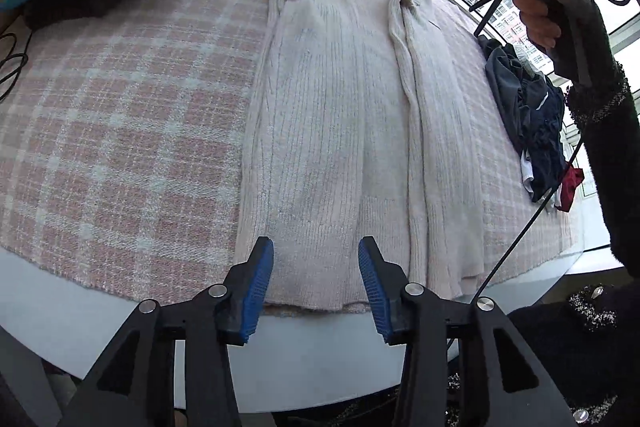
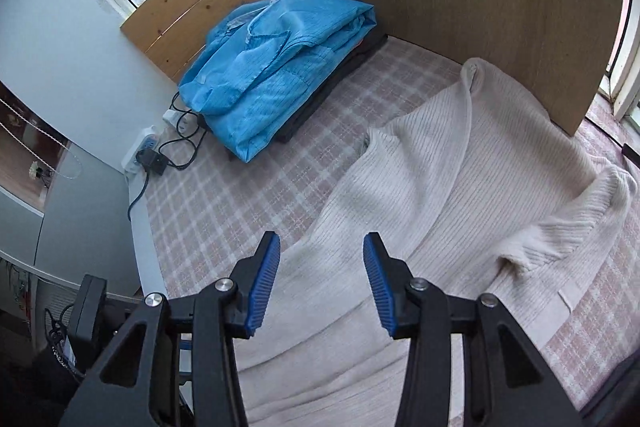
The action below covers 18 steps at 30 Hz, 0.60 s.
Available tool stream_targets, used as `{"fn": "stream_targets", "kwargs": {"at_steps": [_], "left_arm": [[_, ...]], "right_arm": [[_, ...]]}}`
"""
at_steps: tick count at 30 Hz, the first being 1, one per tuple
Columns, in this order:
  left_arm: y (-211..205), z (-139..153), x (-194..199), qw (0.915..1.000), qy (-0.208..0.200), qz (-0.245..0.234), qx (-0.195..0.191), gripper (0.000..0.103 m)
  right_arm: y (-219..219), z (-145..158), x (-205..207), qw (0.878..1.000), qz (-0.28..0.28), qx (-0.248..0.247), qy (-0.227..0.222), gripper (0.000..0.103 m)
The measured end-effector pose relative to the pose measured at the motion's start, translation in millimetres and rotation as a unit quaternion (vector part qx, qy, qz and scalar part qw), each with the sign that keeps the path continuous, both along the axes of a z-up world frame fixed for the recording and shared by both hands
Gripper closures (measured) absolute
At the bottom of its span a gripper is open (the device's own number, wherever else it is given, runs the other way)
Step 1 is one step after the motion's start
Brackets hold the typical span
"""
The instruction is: Fold clothes
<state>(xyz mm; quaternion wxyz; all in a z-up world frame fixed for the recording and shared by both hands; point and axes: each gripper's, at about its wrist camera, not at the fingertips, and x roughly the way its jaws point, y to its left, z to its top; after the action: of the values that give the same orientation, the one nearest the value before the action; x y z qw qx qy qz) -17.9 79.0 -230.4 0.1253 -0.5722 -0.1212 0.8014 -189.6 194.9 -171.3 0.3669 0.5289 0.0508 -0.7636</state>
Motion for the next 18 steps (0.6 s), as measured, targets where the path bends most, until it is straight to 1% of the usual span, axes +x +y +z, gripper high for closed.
{"fn": "stream_targets", "kwargs": {"at_steps": [2, 3, 5, 6, 9, 12, 13, 14, 15, 17, 18], "left_arm": [[-6.3, -1.5, 3.2, 0.9995, 0.005, 0.022, -0.02, 0.049], [-9.1, -4.9, 1.4, 0.9993, 0.004, 0.027, -0.025, 0.048], [-5.5, -9.3, -1.6, 0.9993, 0.002, 0.019, -0.031, 0.048], [-3.1, -11.3, -3.0, 0.9993, 0.001, 0.014, -0.035, 0.048], [4.2, -17.5, -7.2, 0.999, 0.0, -0.002, -0.045, 0.049], [11.5, -23.7, -11.4, 0.9983, -0.002, -0.018, -0.055, 0.05], [13.9, -25.8, -12.8, 0.998, -0.003, -0.023, -0.059, 0.051], [16.3, -27.8, -14.2, 0.9976, -0.003, -0.028, -0.062, 0.058], [17.3, -28.1, -13.9, 0.9975, -0.002, -0.033, -0.063, 0.062], [18.2, -27.5, -12.3, 0.9971, 0.003, -0.043, -0.062, 0.078], [16.6, -26.6, -11.2, 0.9971, 0.004, -0.046, -0.061, 0.08]], "right_arm": [[-31.1, -14.4, -19.7, 0.999, 0.012, 0.049, 0.016, 0.06], [-45.9, -23.2, -27.9, 0.997, 0.021, 0.077, 0.024, 0.06], [-72.3, -41.1, -42.2, 0.99, 0.039, 0.13, 0.036, 0.06], [-80.5, -49.4, -47.3, 0.987, 0.045, 0.149, 0.034, 0.06], [-92.2, -68.3, -60.1, 0.98, 0.049, 0.193, 0.027, 0.06], [-96.2, -77.6, -66.0, 0.972, 0.057, 0.223, 0.044, 0.06], [-96.4, -80.0, -67.2, 0.971, 0.06, 0.227, 0.047, 0.06], [-96.3, -82.3, -69.1, 0.971, 0.062, 0.225, 0.043, 0.06], [-96.2, -84.7, -71.1, 0.972, 0.063, 0.221, 0.038, 0.06], [-98.1, -87.4, -72.8, 0.974, 0.073, 0.21, 0.044, 0.061], [-98.1, -88.2, -73.7, 0.975, 0.073, 0.204, 0.047, 0.072]]}}
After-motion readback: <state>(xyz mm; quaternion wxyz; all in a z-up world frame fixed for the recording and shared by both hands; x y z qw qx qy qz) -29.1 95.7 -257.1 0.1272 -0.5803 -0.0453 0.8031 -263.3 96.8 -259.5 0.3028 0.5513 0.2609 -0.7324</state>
